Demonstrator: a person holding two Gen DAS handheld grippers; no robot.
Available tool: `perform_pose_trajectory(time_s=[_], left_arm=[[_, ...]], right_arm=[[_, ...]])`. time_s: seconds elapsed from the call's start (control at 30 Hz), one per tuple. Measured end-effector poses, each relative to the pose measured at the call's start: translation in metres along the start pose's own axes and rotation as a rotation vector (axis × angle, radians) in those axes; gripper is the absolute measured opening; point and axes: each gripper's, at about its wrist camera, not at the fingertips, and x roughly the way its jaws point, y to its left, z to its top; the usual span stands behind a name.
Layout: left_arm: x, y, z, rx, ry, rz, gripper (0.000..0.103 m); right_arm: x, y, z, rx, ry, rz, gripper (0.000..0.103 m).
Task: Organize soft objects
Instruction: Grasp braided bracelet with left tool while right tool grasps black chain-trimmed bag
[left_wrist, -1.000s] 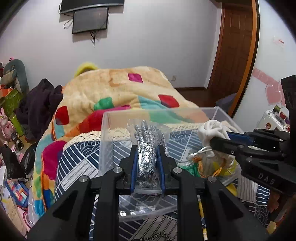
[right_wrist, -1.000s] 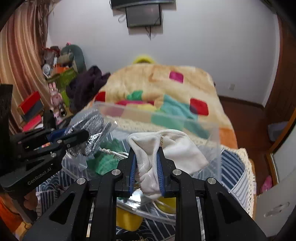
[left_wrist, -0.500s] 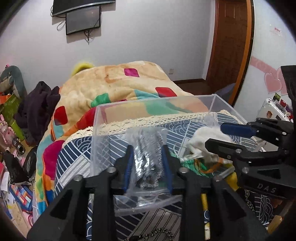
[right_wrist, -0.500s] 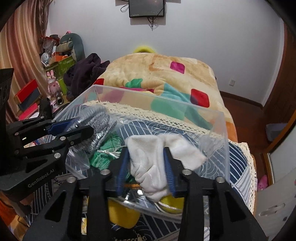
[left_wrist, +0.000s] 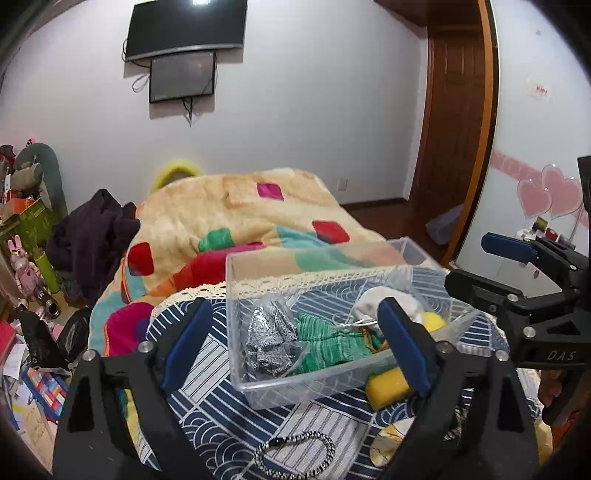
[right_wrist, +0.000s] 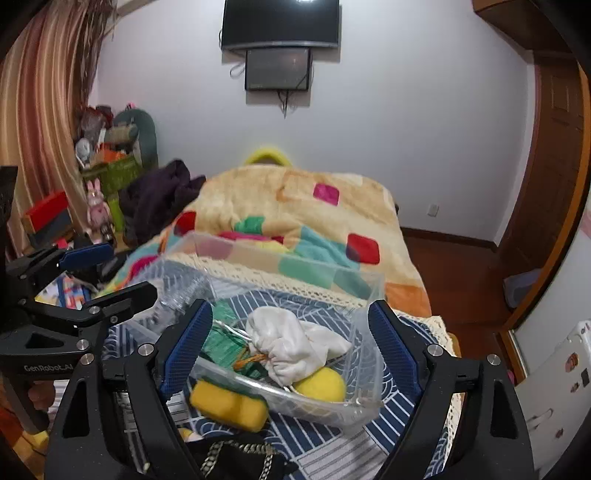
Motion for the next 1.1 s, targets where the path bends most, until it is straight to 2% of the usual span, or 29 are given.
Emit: perform_pose_trajectory(time_s=[0.07,0.13,0.23,0.43,0.7,0.8,1.07,1.1], left_arm=[[-0.012,0.0,-0.002,0.002,-0.02,0.0,0.097],[-0.021,0.0,-0.006,0.011,-0.028,0.01,0.098],[-0.028,0.0,-0.017,0.029,-0.018,0.021,0.099],[-0.029,0.003,-0.046,0.033,0.053,0.019,0.099],[-0.01,0.005,-0.093,0.023,0.192,0.023,0.099],[0.0,0.006,-0.105,0.013,0.236,0.028,0.099],[0.013,0.005,-0.114,0.014,0.256,0.048,0.098],[0.014,0.005,-0.114,0.008,0.253,0.042,0.093]], right_arm=[[-0.011,0.002,0.0,0.005,-0.027,0.007,0.087],[-0.018,0.004,-0.003,0.005,-0.044,0.013,0.095],[-0.027,0.008,-0.011,0.003,-0.069,0.015,0.102],[-0.028,0.019,-0.037,-0.001,-0.036,0.038,0.102],[-0.009,0.03,-0.078,0.023,0.101,0.102,0.102],[-0.001,0.031,-0.088,0.022,0.142,0.101,0.102],[-0.003,0.01,-0.1,0.078,0.158,0.079,0.101],[-0.004,0.008,-0.102,0.083,0.159,0.078,0.096]])
